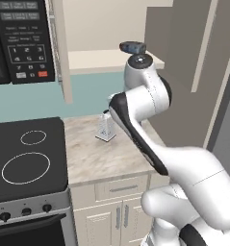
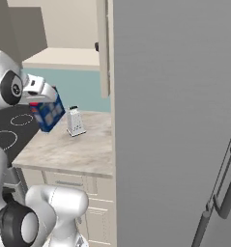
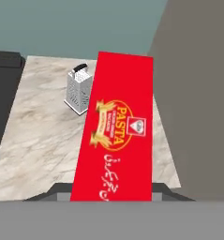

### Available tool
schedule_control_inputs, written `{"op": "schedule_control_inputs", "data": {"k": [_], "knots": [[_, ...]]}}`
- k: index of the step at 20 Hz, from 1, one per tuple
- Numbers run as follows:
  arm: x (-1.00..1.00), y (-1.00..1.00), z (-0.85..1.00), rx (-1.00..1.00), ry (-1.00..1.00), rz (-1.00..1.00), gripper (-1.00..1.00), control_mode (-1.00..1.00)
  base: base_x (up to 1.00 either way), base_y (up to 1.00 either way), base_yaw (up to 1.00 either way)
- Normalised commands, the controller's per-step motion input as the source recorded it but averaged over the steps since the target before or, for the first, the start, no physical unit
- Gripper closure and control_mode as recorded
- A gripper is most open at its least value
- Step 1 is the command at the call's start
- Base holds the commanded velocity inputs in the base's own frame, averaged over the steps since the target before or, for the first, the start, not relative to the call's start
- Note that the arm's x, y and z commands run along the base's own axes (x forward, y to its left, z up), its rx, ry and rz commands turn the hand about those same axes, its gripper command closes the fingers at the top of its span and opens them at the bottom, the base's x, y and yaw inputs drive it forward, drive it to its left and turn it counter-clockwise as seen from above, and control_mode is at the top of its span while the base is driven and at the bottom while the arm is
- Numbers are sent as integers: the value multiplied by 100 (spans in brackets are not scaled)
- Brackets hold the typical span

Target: Pick the cereal and boxed food from the counter and place them in the cabinets closest to them.

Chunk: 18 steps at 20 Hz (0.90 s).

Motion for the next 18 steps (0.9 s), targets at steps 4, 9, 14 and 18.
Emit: {"op": "schedule_control_inputs", "data": {"k": [4,9,14,18], "knots": [[-17,-16,68,1,-3,23,100,-100,0,0,0],[-8,-13,73,4,0,21,100,-100,0,0,0],[-14,-7,56,3,-2,16,100,-100,0,0,0],[-13,1,9,-3,-15,0,100,-100,0,0,0]]}}
